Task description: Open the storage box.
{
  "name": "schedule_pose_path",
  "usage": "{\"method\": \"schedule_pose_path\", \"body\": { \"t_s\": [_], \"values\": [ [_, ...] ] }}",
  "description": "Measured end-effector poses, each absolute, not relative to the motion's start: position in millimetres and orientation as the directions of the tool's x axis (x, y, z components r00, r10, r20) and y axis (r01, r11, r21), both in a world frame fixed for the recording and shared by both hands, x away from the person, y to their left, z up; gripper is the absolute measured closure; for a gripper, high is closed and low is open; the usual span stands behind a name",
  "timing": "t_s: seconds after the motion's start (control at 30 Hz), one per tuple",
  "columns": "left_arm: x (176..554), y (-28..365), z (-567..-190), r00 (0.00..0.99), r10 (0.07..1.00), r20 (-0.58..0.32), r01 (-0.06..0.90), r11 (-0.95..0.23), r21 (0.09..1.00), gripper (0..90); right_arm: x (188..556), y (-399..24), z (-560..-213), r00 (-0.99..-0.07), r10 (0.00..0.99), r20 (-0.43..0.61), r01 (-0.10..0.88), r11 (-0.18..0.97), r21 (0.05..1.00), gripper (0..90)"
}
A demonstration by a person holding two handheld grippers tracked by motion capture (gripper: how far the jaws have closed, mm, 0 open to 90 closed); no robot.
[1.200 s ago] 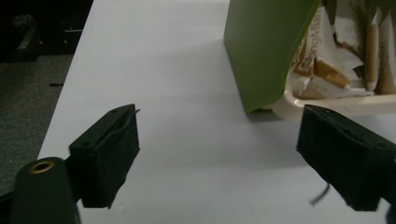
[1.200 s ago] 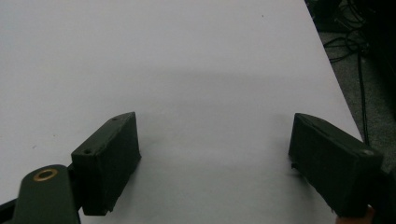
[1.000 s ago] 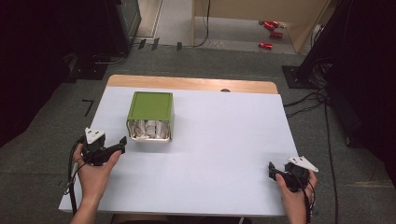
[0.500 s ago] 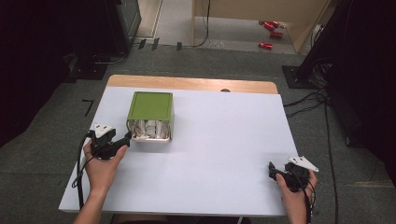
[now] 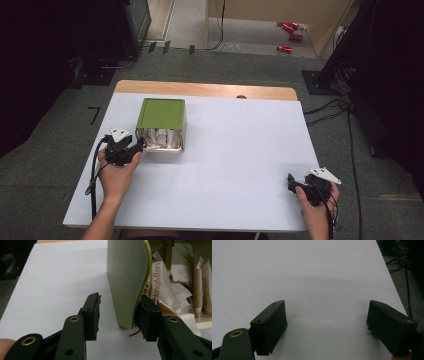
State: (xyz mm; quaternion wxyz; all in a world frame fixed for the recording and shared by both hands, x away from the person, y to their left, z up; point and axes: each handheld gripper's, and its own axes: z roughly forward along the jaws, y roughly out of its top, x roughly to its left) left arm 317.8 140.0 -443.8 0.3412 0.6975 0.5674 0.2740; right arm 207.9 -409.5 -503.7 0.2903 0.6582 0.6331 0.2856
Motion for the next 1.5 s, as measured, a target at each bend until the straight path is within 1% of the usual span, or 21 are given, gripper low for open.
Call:
{"method": "schedule_pose_path", "body": {
  "t_s": [0.07,0.4,0.5,0.63,0.7,0.87,1.5],
  "values": [
    [320.4,137.5,-446.5,0.204,0.979,0.013,0.606,-0.137,0.784,57.6,207.9,-409.6,-503.7,0.035,0.999,0.008,0.668,-0.03,0.744,15.9],
    [328.5,130.8,-456.5,0.187,0.982,0.021,0.623,-0.135,0.77,56.8,207.8,-409.5,-503.7,0.036,0.999,0.009,0.668,-0.031,0.743,15.9],
    [329.7,126.8,-458.4,0.173,0.984,0.038,0.624,-0.14,0.769,59.1,207.7,-409.4,-503.7,0.036,0.999,0.009,0.668,-0.031,0.744,15.9],
    [329.5,123.3,-459.9,0.178,0.983,0.047,0.63,-0.151,0.761,63.0,207.6,-409.4,-503.7,0.037,0.999,0.01,0.667,-0.032,0.744,15.9],
    [328.4,122.5,-460.0,0.175,0.984,0.043,0.632,-0.146,0.761,65.7,207.6,-409.5,-503.8,0.036,0.999,0.009,0.667,-0.031,0.744,15.9],
    [324.9,124.5,-461.0,0.171,0.985,0.018,0.636,-0.125,0.762,65.8,207.6,-409.6,-503.8,0.036,0.999,0.01,0.667,-0.032,0.744,15.9],
    [299.8,129.6,-462.2,0.186,0.982,0.007,0.64,-0.127,0.758,67.9,207.6,-409.5,-503.6,0.036,0.999,0.01,0.669,-0.032,0.743,15.9]
  ]
}}
